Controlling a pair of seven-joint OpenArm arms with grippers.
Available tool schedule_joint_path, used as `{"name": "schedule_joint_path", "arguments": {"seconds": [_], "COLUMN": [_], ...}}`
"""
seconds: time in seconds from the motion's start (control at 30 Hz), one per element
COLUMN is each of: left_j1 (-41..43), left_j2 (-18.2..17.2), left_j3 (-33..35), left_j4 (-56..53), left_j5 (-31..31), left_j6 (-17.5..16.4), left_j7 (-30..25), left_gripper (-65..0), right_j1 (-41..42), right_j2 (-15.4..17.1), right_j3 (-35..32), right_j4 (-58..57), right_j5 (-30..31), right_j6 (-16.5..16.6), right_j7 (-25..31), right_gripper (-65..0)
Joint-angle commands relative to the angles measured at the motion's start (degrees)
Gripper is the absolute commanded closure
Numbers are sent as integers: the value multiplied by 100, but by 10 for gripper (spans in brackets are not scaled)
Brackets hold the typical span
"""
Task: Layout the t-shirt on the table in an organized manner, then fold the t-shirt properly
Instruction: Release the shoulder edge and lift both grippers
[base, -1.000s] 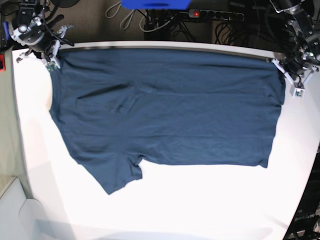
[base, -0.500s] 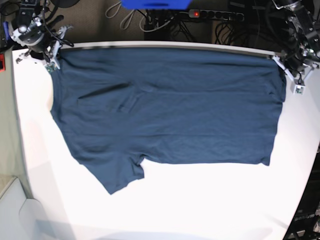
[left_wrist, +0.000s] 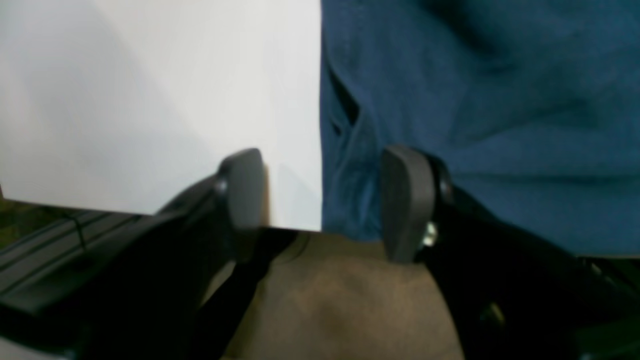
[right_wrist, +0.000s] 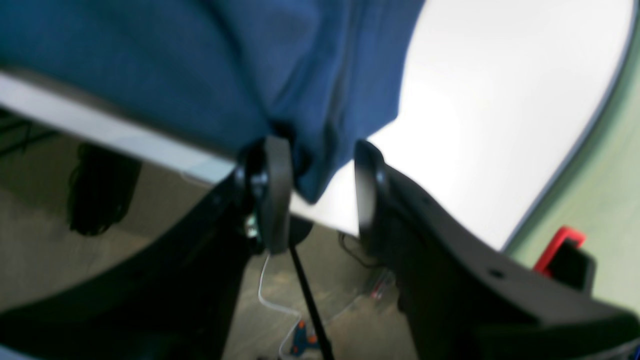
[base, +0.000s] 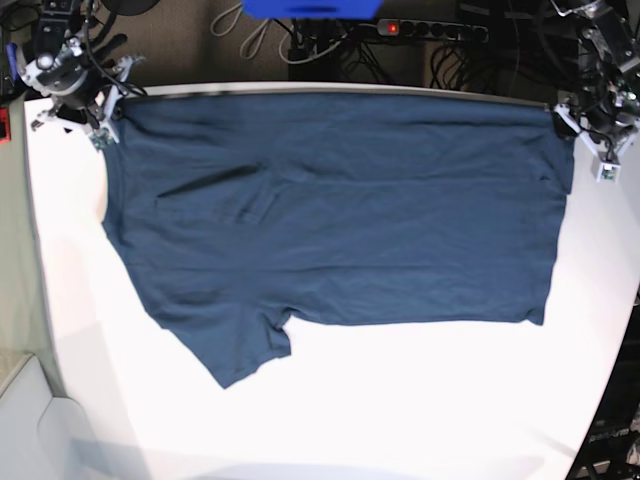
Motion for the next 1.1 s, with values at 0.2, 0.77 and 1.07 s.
{"name": "schedule_joint_path", "arguments": {"seconds": [0.2,0.77,1.07], "left_j1": [128,-250,-936], "left_j2": [248,257,204], "left_j3": [36,-447,-1001], "left_j4": [631,1255,1352], "left_j5": [407,425,425], "left_j6": [-121,-121,-121], "left_j7": [698,979,1260], "left_gripper": [-340,-342,-342], "right_j1": [229,106,124], "right_j2": [-114,-140,-9], "right_j3": [545,554,660], "right_j4": [175,201,667], "right_j5": [48,30,21], "right_j6": [-47,-47,-47], "right_j7": [64,56,-217], "right_gripper": [-226,-399,-404]}}
